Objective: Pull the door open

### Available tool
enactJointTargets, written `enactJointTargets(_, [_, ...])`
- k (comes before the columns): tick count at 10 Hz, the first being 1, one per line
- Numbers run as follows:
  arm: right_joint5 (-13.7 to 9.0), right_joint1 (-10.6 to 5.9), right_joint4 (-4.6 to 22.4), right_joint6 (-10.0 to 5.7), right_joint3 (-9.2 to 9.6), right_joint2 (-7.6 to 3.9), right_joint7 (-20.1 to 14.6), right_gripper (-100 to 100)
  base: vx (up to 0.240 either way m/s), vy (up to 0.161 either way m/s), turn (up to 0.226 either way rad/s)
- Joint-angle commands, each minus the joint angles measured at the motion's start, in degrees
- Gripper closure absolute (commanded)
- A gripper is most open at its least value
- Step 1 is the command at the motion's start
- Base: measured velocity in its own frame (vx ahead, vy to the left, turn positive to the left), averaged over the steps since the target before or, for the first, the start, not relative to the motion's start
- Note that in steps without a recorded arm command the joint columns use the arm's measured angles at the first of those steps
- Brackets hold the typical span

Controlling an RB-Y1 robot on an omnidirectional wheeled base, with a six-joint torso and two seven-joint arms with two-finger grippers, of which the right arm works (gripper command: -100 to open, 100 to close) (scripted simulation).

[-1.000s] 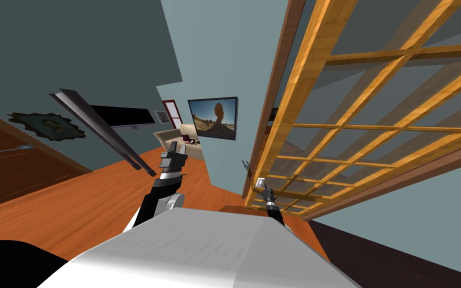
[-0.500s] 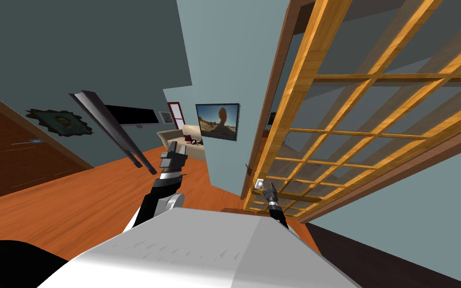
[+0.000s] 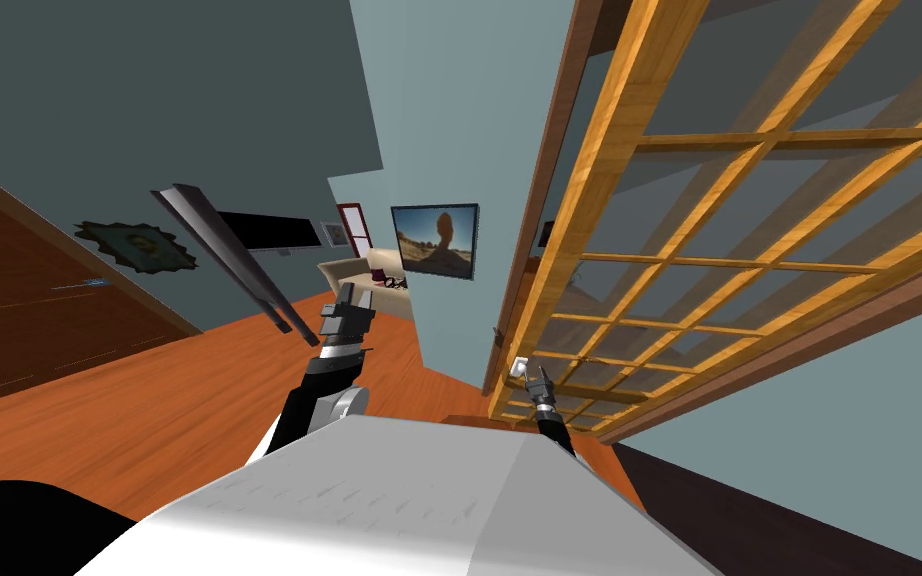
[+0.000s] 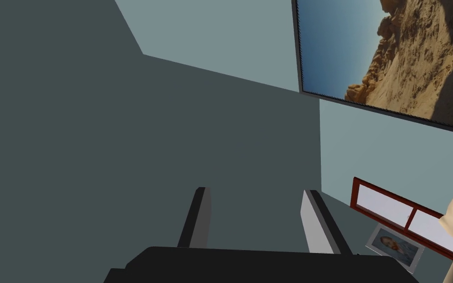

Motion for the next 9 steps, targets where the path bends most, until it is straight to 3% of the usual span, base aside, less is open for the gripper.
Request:
enactJointTargets(1, [0.50, -1.83, 2.72, -1.35, 1.47, 1.02, -1.35, -100, -0.017, 0.000, -0.005])
enactJointTargets(4, [-0.24, -1.76, 2.50, -1.28, 1.80, 1.10, -3.62, -100, -0.022, -0.006, 0.021])
enactJointTargets(8, [-2.71, -1.54, 1.78, -1.02, 2.89, 1.39, -10.51, -100, -0.056, -0.019, 0.041])
enactJointTargets(9, [-2.71, -1.54, 1.78, -1.02, 2.89, 1.39, -10.68, -100, -0.045, -0.002, 0.024])
